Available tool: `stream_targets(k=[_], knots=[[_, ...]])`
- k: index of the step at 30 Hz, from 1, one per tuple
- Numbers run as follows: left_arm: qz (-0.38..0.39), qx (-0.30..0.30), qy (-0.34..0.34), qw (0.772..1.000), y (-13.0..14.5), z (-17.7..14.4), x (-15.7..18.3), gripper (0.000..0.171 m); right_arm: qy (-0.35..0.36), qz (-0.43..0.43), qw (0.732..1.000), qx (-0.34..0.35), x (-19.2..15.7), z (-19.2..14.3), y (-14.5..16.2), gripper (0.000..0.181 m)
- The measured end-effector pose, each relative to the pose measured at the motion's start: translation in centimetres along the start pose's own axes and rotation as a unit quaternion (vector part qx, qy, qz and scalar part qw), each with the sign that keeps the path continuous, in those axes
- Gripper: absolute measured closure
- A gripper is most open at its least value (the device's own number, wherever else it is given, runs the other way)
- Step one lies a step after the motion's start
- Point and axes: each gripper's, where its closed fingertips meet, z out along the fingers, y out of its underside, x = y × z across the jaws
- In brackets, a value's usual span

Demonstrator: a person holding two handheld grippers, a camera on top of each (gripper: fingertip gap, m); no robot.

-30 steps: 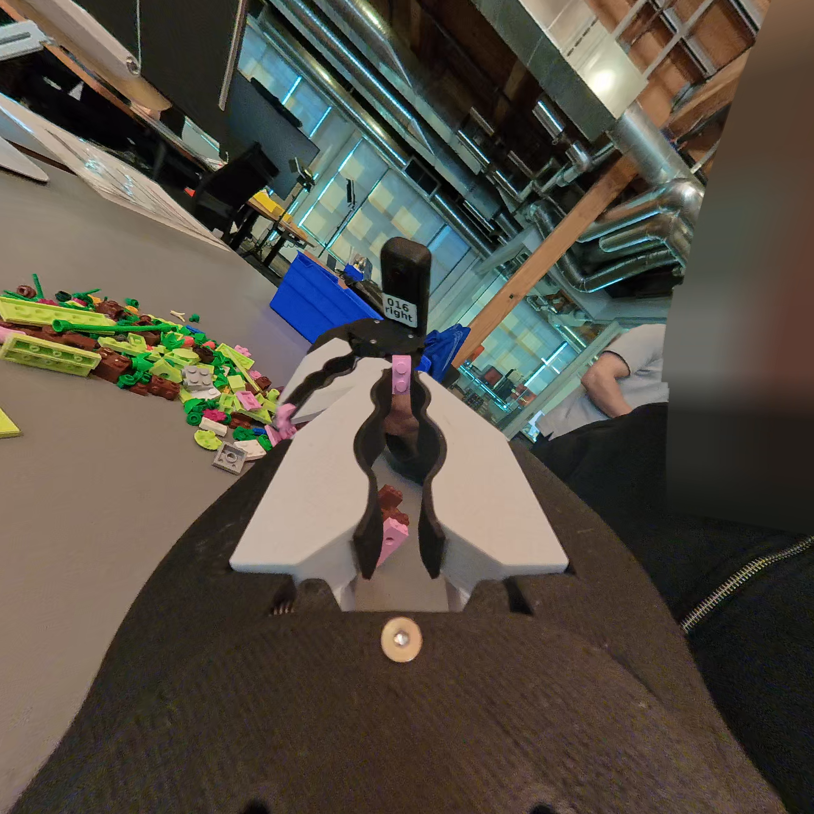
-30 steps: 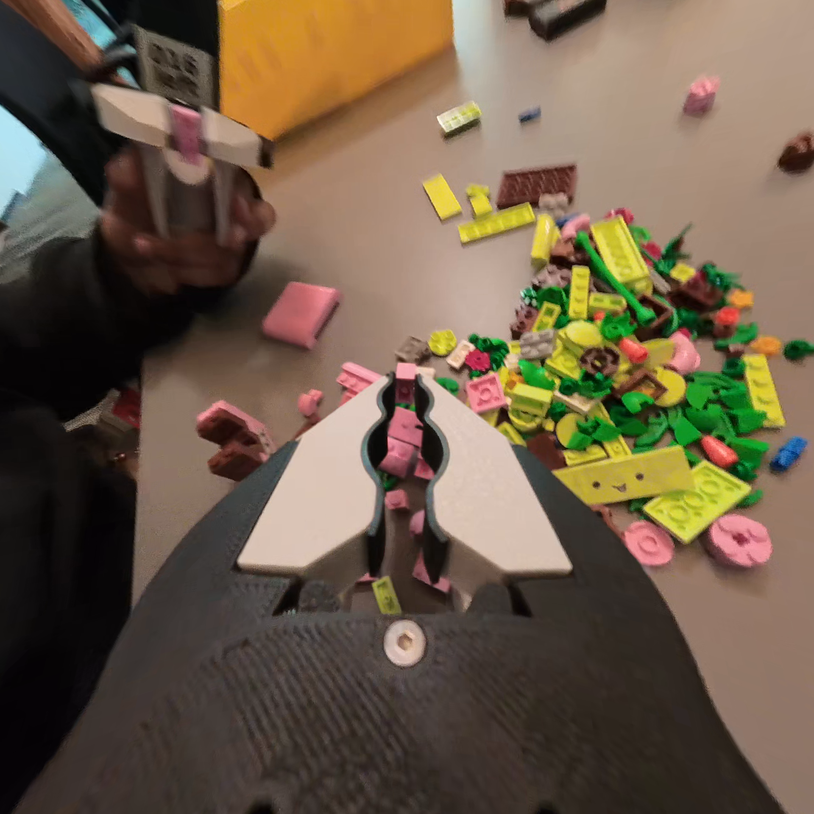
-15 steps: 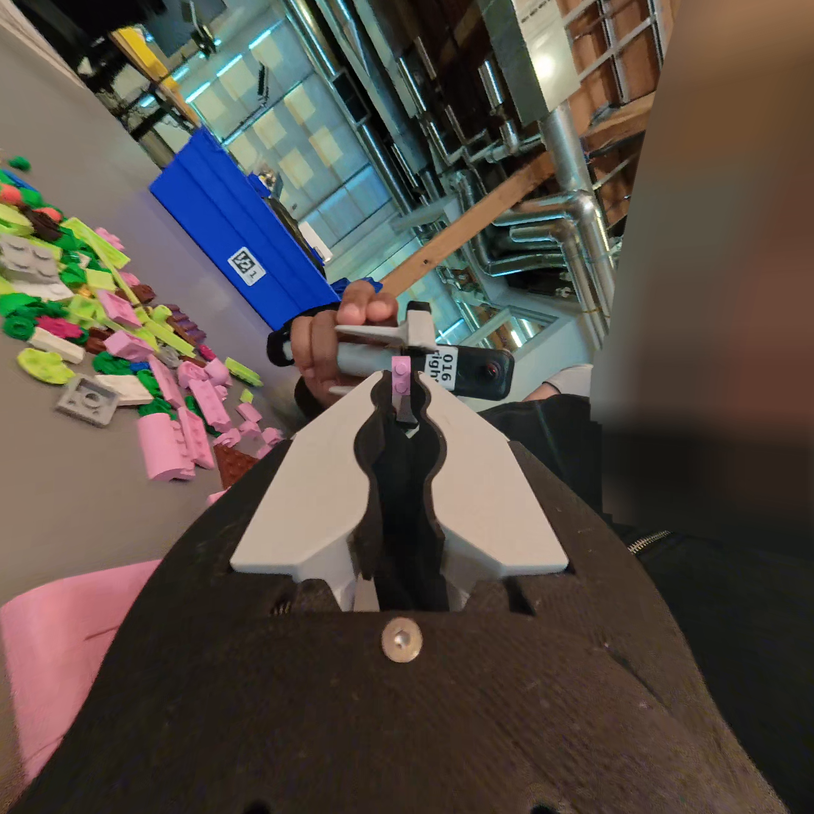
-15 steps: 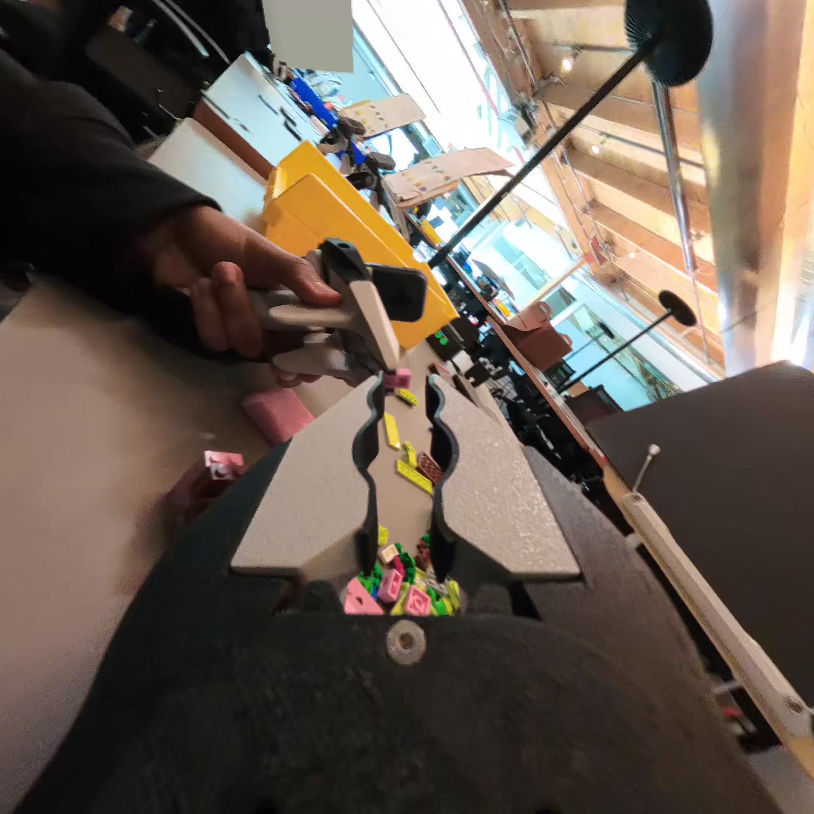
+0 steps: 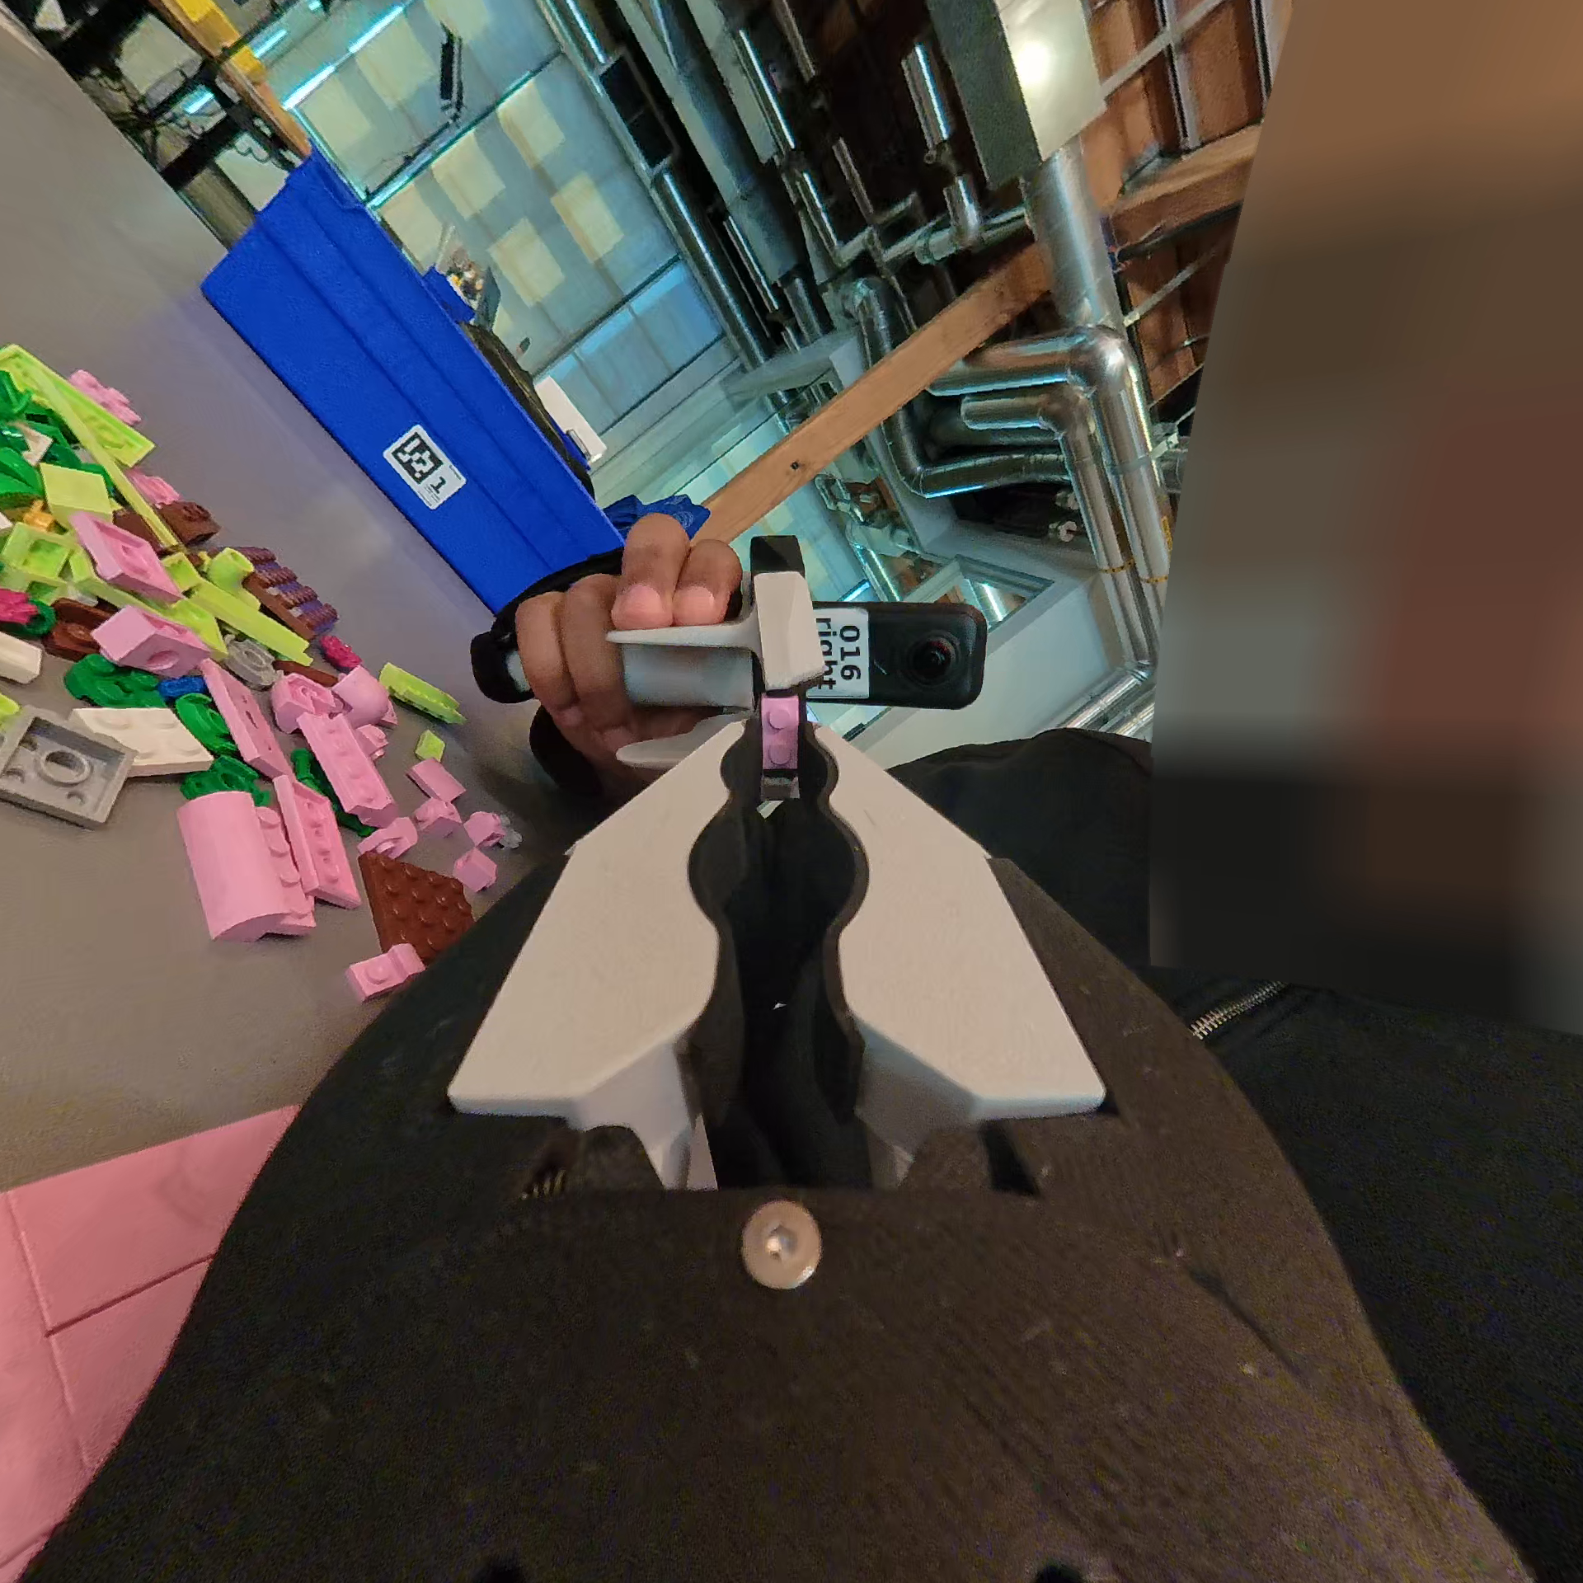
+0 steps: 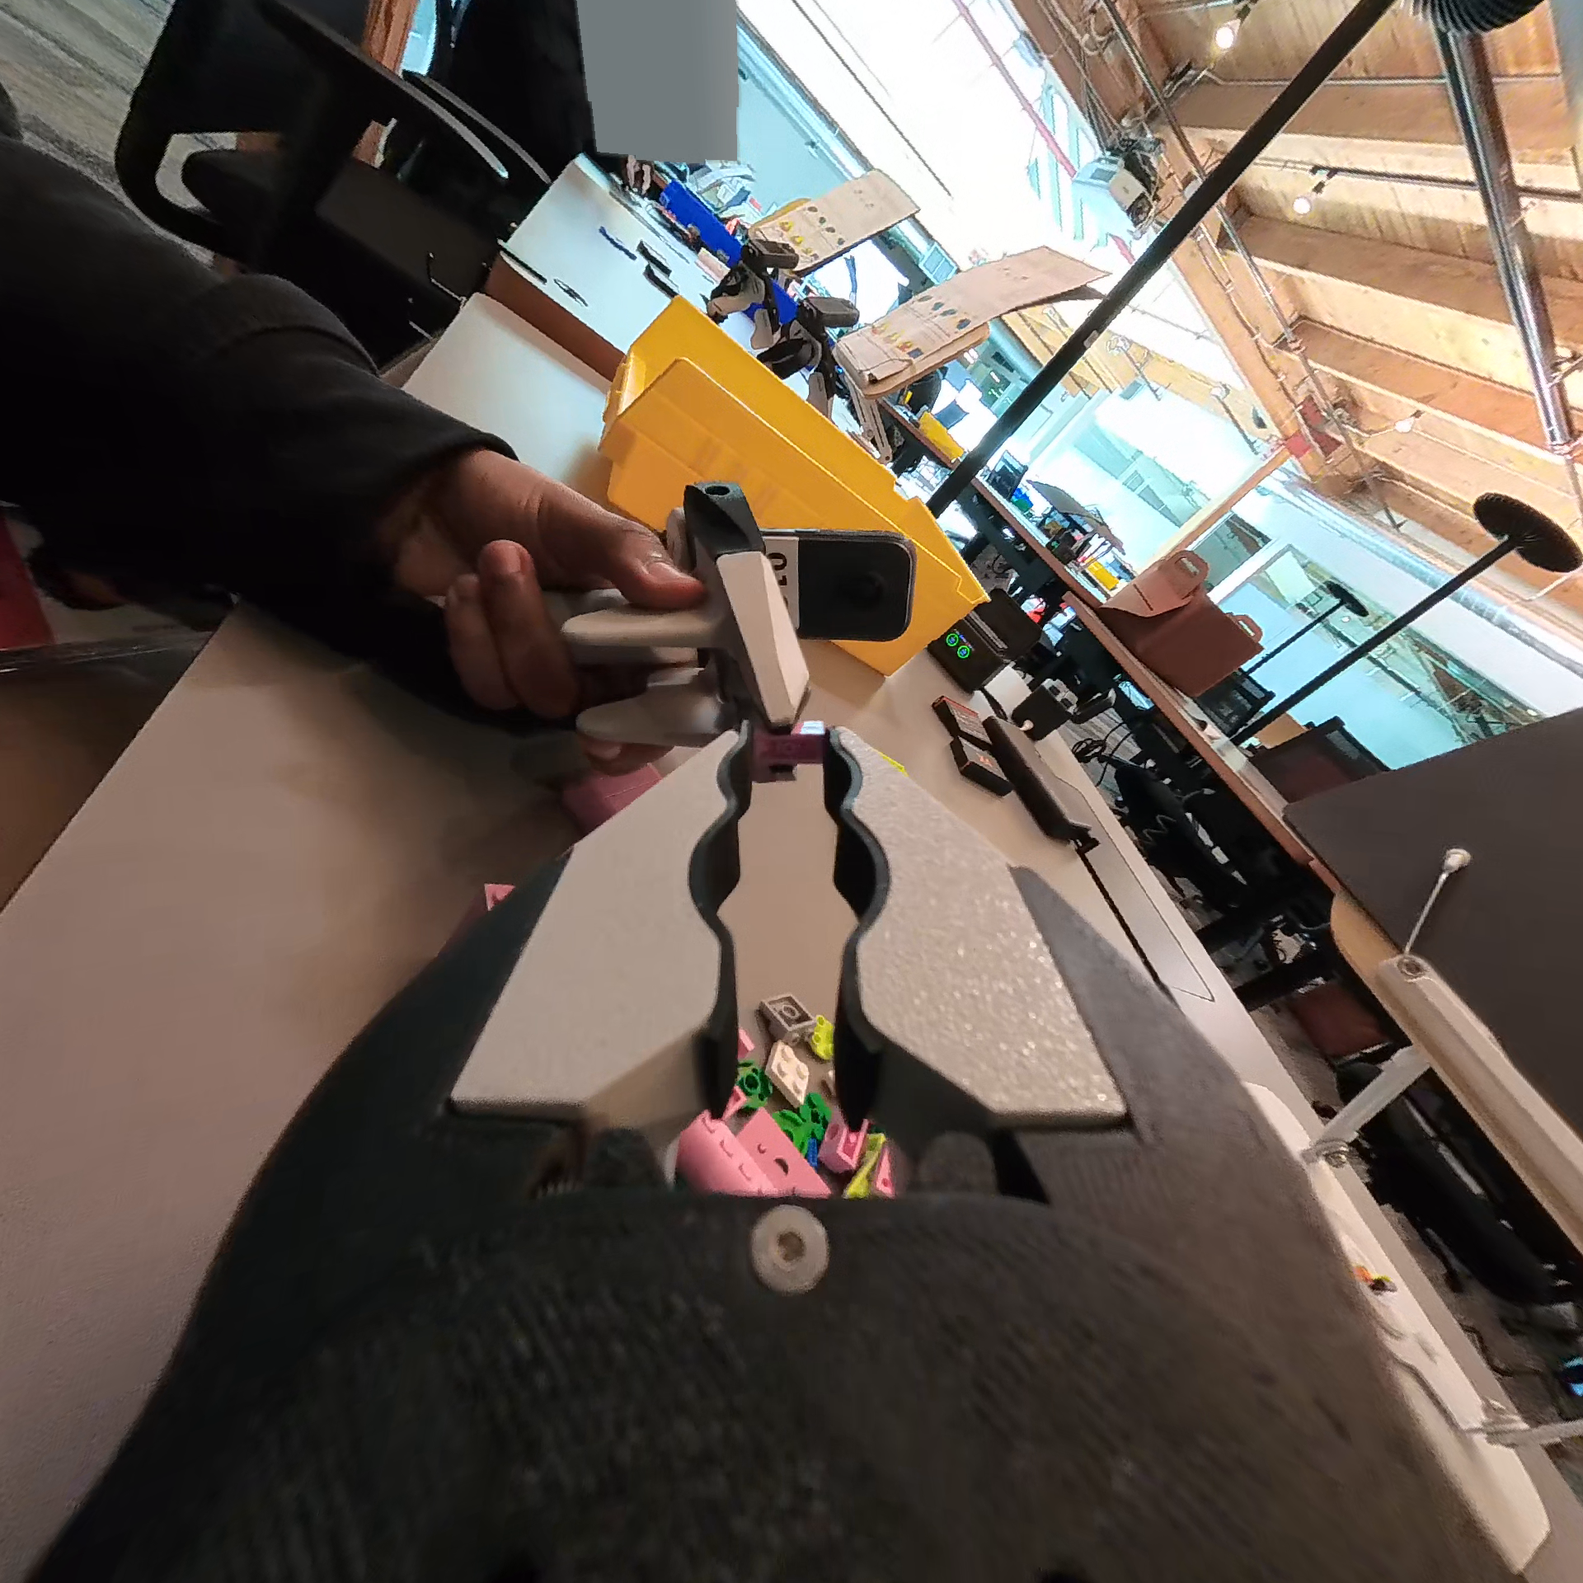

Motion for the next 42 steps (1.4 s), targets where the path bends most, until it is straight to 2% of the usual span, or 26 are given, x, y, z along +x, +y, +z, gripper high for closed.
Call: stream_targets(k=[5, 14, 21, 27, 28, 29, 31, 32, 33, 34, 36, 38, 40, 42], knots=[[0.005, 0.016, 0.008, 1.0, -0.4, -0.1, 0.3, 0.167, -0.009, 0.031, 0.999, 0.005, 0.3, -0.1, -0.3, 0.169], [-0.002, 0.019, 0.015, 1.0, -0.4, -0.1, 0.6, 0.168, -0.007, 0.025, 1.0, 0.009, 0.3, -0.2, -0.6, 0.168], [0.017, 0.034, -0.016, 0.999, -0.8, 0.4, 0.5, 0.168, 0.0, 0.028, 1.0, 0.002, 0.9, -0.6, -0.5, 0.168], [-0.016, 0.047, 0.006, 0.999, -0.9, 0.6, 0.7, 0.167, -0.014, 0.045, 0.999, -0.001, 1.0, -0.9, -0.5, 0.168], [-0.029, 0.084, 0.034, 0.995, -2.1, -0.3, 1.4, 0.167, -0.009, 0.055, 0.998, 0.007, 1.4, -1.3, -0.6, 0.168], [-0.04, 0.131, 0.05, 0.989, -4.0, -2.5, 1.9, 0.167, 0.016, 0.069, 0.997, 0.025, 2.7, -2.4, -0.9, 0.168], [0.021, 0.147, -0.038, 0.988, -5.5, -6.0, 0.8, 0.166, 0.052, 0.117, 0.99, 0.066, 5.3, -5.2, -1.2, 0.169], [0.037, 0.162, -0.039, 0.985, -6.3, -6.7, 1.5, 0.166, 0.06, 0.13, 0.987, 0.068, 5.9, -5.7, -0.9, 0.169], [0.06, 0.149, -0.06, 0.985, -6.2, -6.7, 1.6, 0.166, 0.066, 0.13, 0.987, 0.062, 6.2, -5.8, -0.5, 0.169], [0.092, 0.122, -0.109, 0.982, -5.8, -6.4, 0.9, 0.166, 0.069, 0.128, 0.988, 0.046, 6.2, -5.4, 0.1, 0.169], [0.139, 0.072, -0.19, 0.969, -5.0, -6.1, -0.6, 0.166, 0.078, 0.124, 0.989, -0.007, 6.3, -4.8, 2.1, 0.169], [0.168, 0.039, -0.255, 0.952, -4.6, -6.3, -2.0, 0.166, 0.079, 0.158, 0.982, -0.069, 6.5, -4.5, 4.9, 0.169], [0.177, 0.0, -0.293, 0.939, -4.0, -6.0, -3.3, 0.166, 0.056, 0.224, 0.965, -0.128, 5.9, -4.0, 7.8, 0.169], [0.191, -0.04, -0.324, 0.926, -3.5, -5.3, -4.5, 0.166, 0.05, 0.248, 0.947, -0.196, 5.4, -4.0, 10.4, 0.169]])
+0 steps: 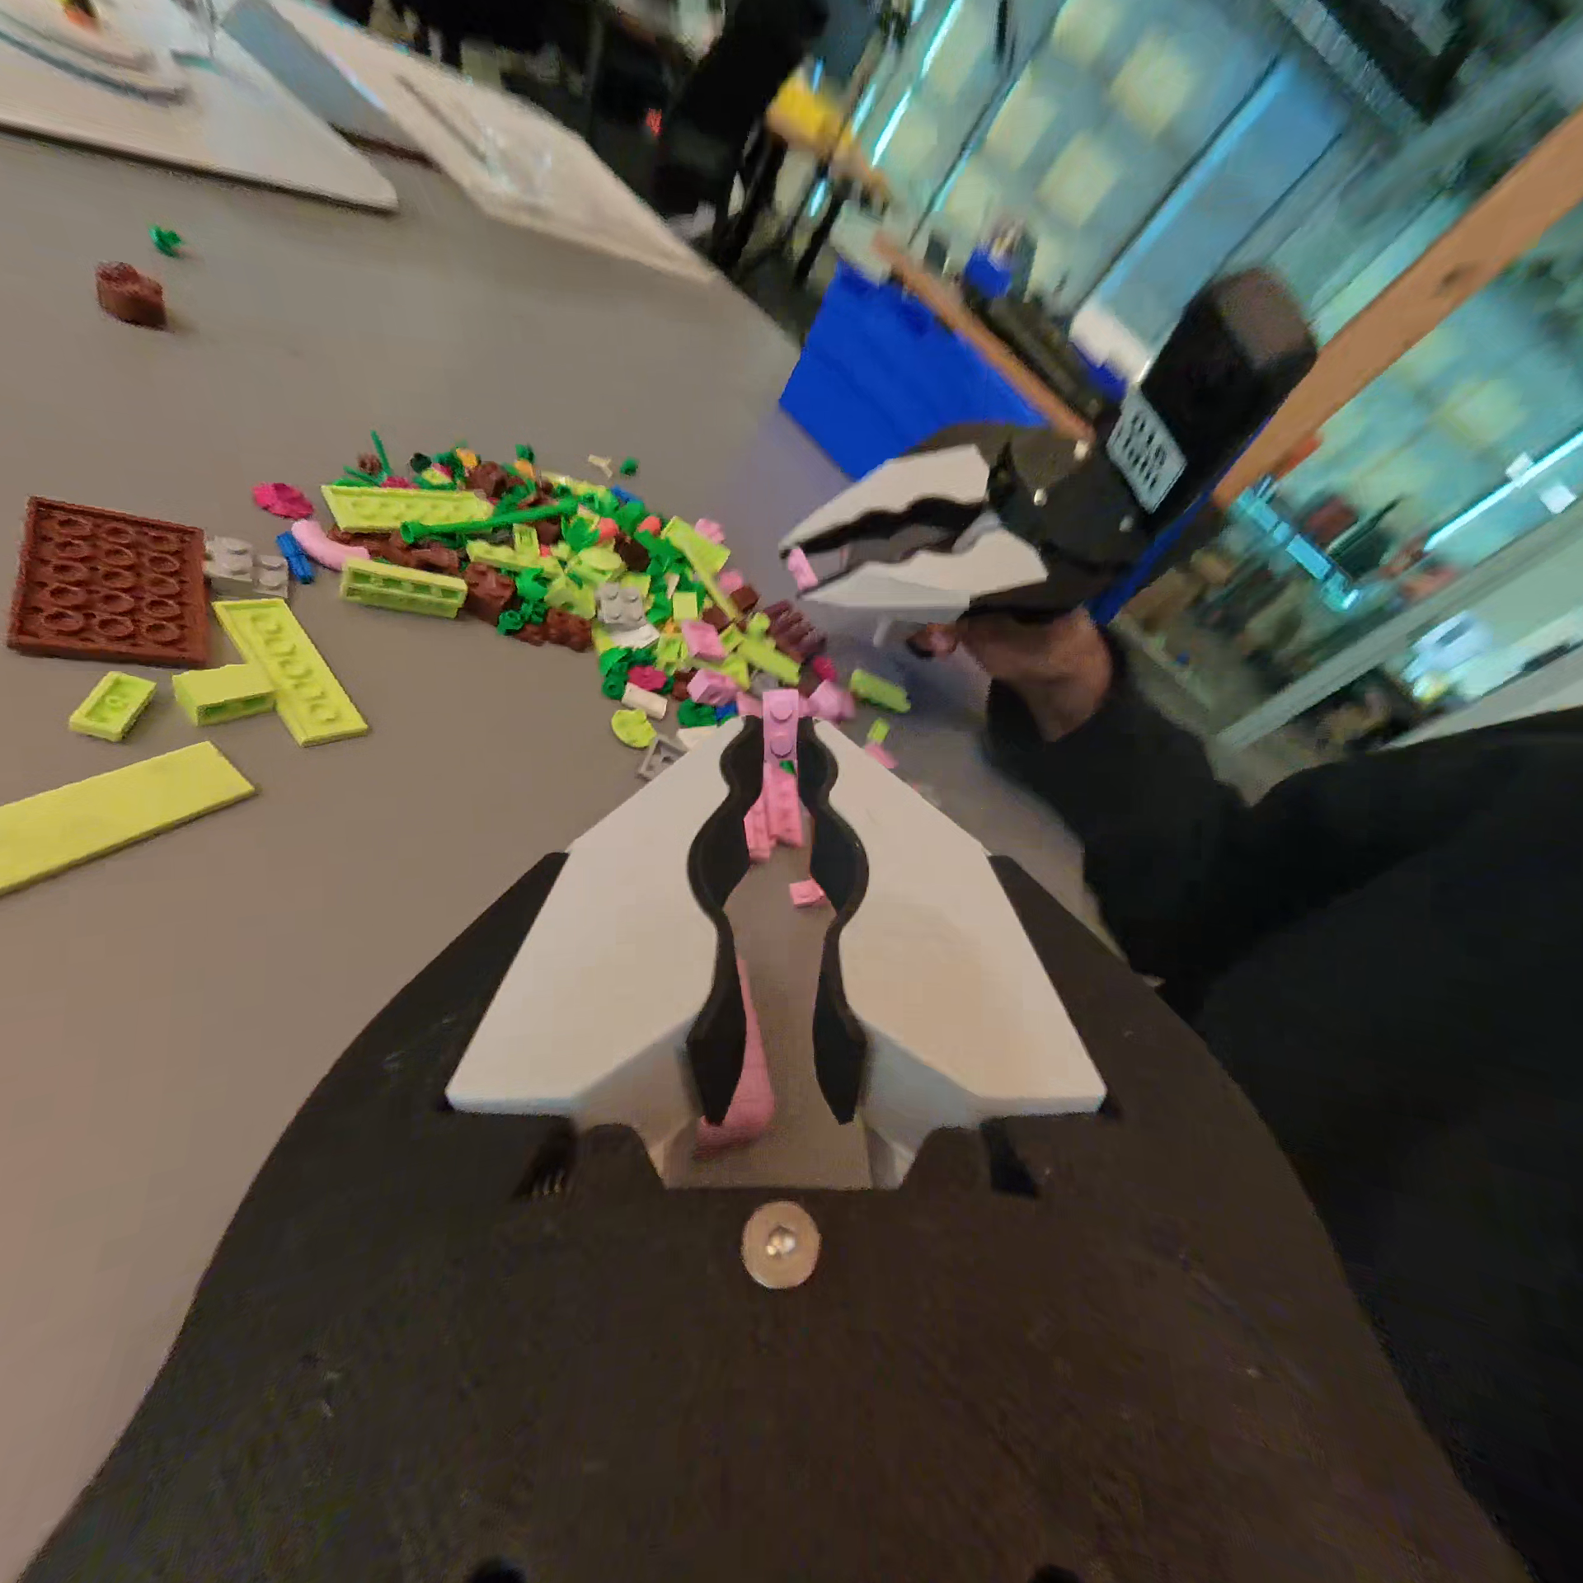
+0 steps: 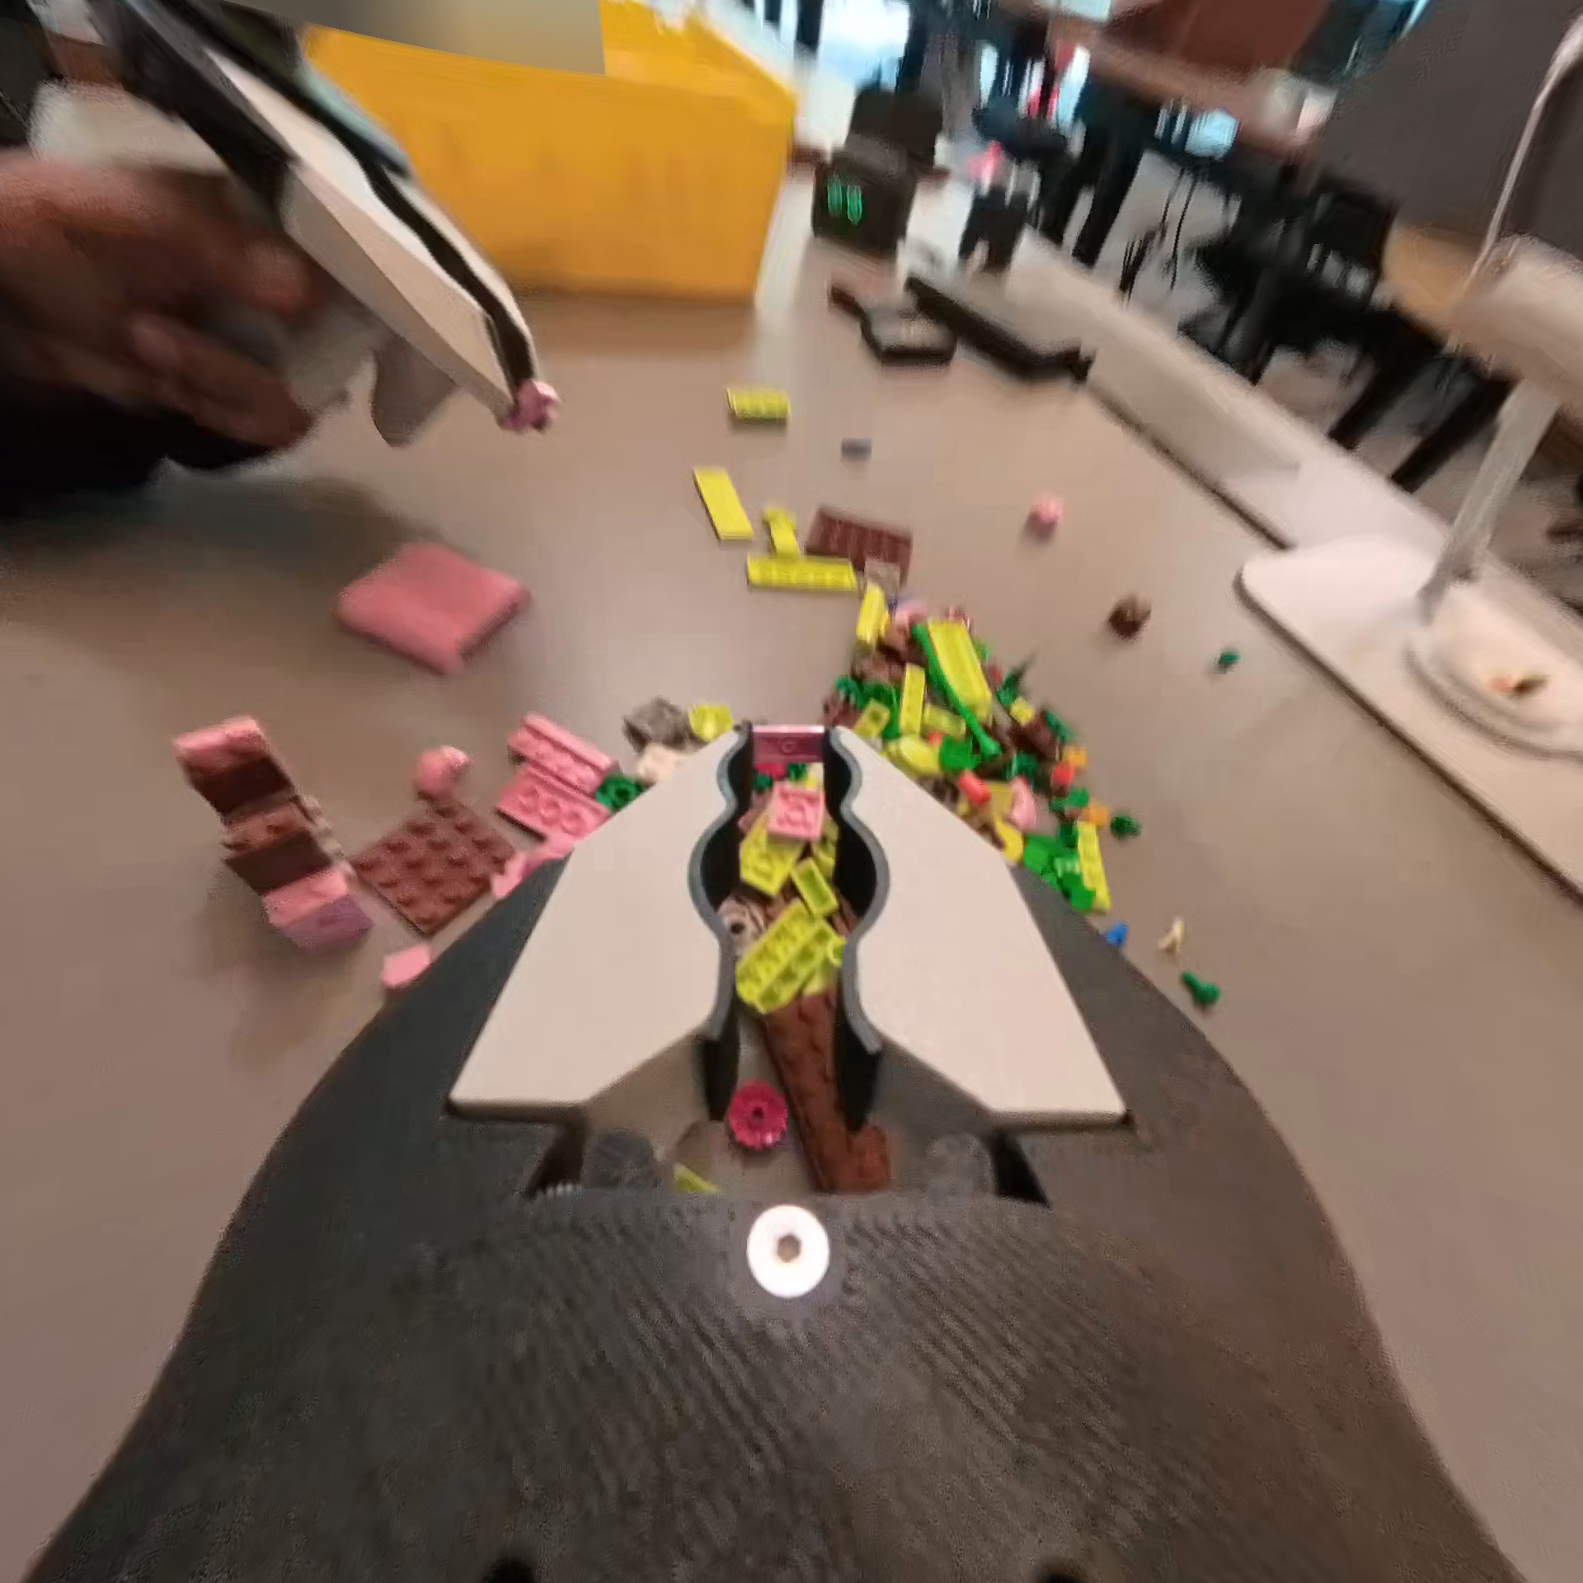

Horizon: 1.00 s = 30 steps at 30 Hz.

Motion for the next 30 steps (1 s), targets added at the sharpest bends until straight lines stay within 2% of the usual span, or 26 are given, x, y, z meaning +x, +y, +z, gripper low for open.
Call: stream_targets(k=[3, 5, 6, 11, 14, 17, 21, 26, 30], knots=[[0.046, -0.087, -0.046, 0.994, 1.5, 2.8, -0.9, 0.166, 0.006, 0.023, 0.998, -0.05, 0.5, 0.6, 1.8, 0.169], [0.074, -0.141, -0.081, 0.984, 2.5, 4.3, -1.8, 0.166, 0.013, 0.035, 0.998, -0.053, 0.9, 0.6, 2.1, 0.169], [0.086, -0.149, -0.087, 0.981, 2.6, 5.0, -2.0, 0.165, 0.016, 0.04, 0.998, -0.048, 1.1, 0.5, 2.1, 0.169], [0.097, -0.132, -0.084, 0.983, 1.6, 6.6, -1.7, 0.163, 0.029, 0.081, 0.995, -0.055, 1.9, 0.3, 2.8, 0.163], [0.082, -0.114, -0.083, 0.987, 1.4, 6.5, -2.0, 0.146, 0.043, 0.078, 0.994, -0.058, 2.2, 0.3, 2.8, 0.155], [0.068, -0.078, -0.06, 0.993, 0.6, 5.9, -1.7, 0.138, 0.054, 0.062, 0.996, -0.029, 2.3, 0.0, 1.7, 0.156], [0.069, -0.04, -0.053, 0.995, -0.1, 4.9, -2.4, 0.137, 0.046, 0.069, 0.997, 0.007, 2.0, -0.2, 0.4, 0.154], [0.046, 0.02, -0.031, 0.998, -1.9, 3.7, -2.0, 0.139, 0.04, 0.069, 0.997, -0.006, 1.7, 0.1, 0.9, 0.153], [0.023, 0.033, -0.017, 0.999, -2.2, 3.3, -2.0, 0.139, 0.008, 0.067, 0.998, -0.018, 0.4, 0.6, 1.1, 0.155]])
